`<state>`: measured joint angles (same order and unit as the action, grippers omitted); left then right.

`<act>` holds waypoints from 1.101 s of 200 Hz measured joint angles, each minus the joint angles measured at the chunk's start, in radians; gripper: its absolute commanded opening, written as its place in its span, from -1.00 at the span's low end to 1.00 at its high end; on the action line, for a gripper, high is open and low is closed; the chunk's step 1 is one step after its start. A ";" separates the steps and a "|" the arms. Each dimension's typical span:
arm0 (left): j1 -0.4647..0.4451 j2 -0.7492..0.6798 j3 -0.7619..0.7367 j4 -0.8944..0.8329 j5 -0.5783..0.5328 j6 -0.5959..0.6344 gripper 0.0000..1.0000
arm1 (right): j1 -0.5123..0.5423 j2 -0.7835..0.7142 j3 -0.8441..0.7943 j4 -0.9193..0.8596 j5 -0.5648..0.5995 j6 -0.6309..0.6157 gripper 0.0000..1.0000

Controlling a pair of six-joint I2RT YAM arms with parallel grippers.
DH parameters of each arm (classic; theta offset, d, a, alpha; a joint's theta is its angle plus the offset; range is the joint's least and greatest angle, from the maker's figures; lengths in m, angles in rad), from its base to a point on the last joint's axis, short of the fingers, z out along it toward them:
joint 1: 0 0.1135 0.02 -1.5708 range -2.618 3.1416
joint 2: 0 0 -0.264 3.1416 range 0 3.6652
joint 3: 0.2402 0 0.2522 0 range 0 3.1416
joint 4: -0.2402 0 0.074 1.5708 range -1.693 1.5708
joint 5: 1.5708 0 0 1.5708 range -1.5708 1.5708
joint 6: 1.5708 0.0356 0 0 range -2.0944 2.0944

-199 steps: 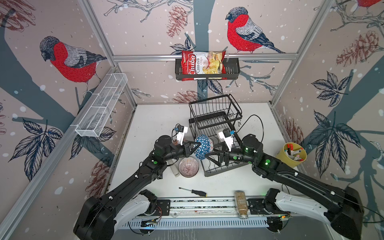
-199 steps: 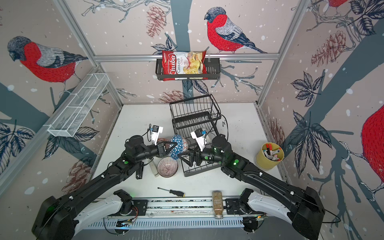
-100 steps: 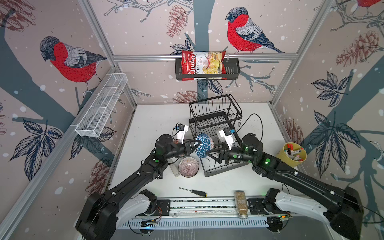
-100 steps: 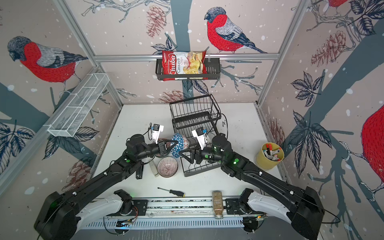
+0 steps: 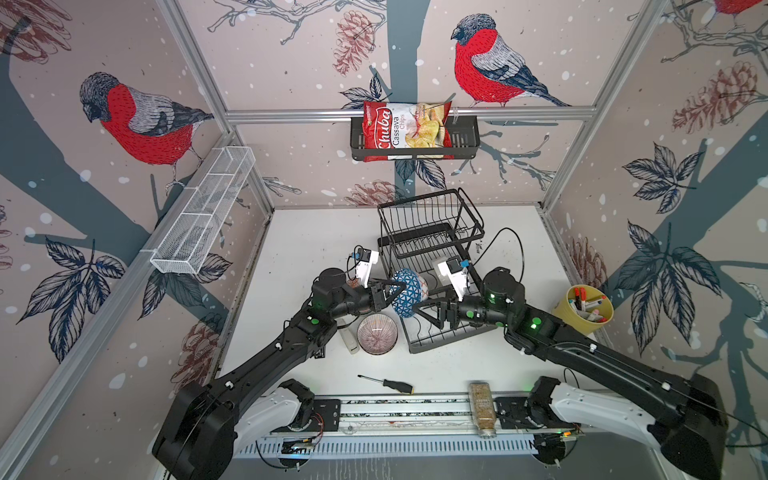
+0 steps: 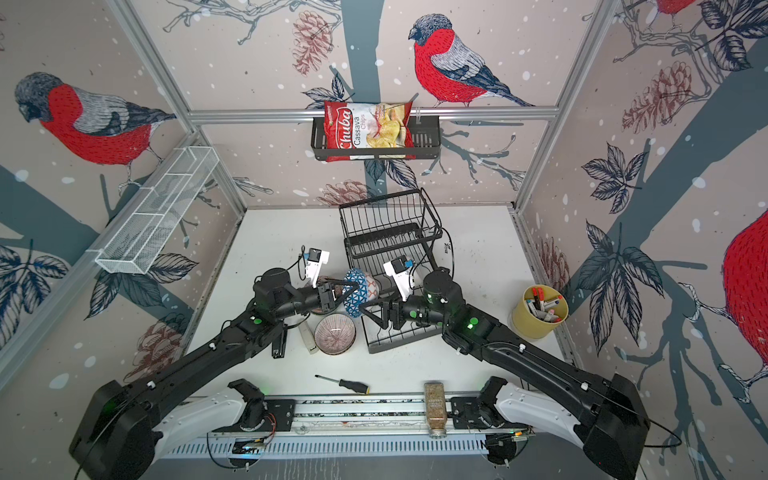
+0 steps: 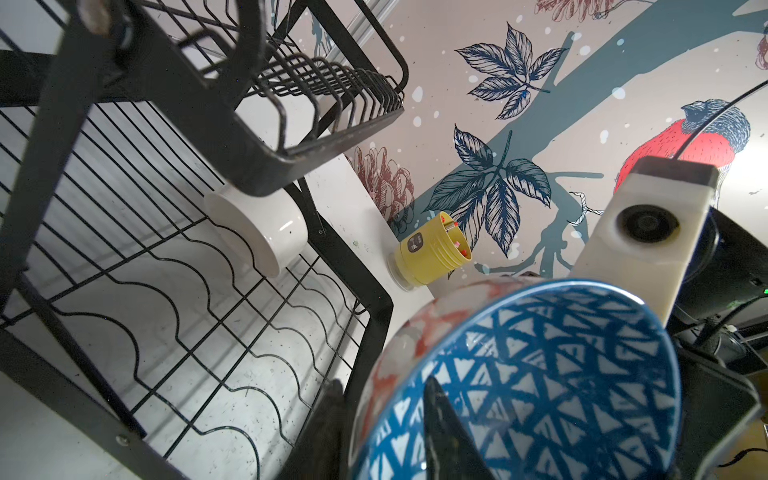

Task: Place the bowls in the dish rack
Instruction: 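Close the right gripper on the bowl rim held by the left gripper, then open the left gripper and draw back while the right carries the bowl over the rack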

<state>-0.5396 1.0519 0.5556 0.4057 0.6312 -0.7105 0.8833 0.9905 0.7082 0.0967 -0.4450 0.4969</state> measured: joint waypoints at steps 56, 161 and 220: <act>0.000 -0.006 -0.005 -0.007 -0.004 -0.004 0.43 | -0.024 -0.018 -0.021 -0.037 0.040 -0.005 0.11; 0.003 -0.156 -0.006 -0.182 -0.199 0.056 0.78 | -0.033 0.053 -0.020 -0.140 0.281 -0.084 0.08; 0.010 -0.227 -0.021 -0.277 -0.303 0.065 0.79 | -0.030 0.201 0.061 -0.161 0.407 -0.143 0.09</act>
<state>-0.5293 0.8246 0.5343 0.1284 0.3283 -0.6456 0.8532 1.1912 0.7692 -0.0647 -0.0383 0.3538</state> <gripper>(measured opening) 0.890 0.714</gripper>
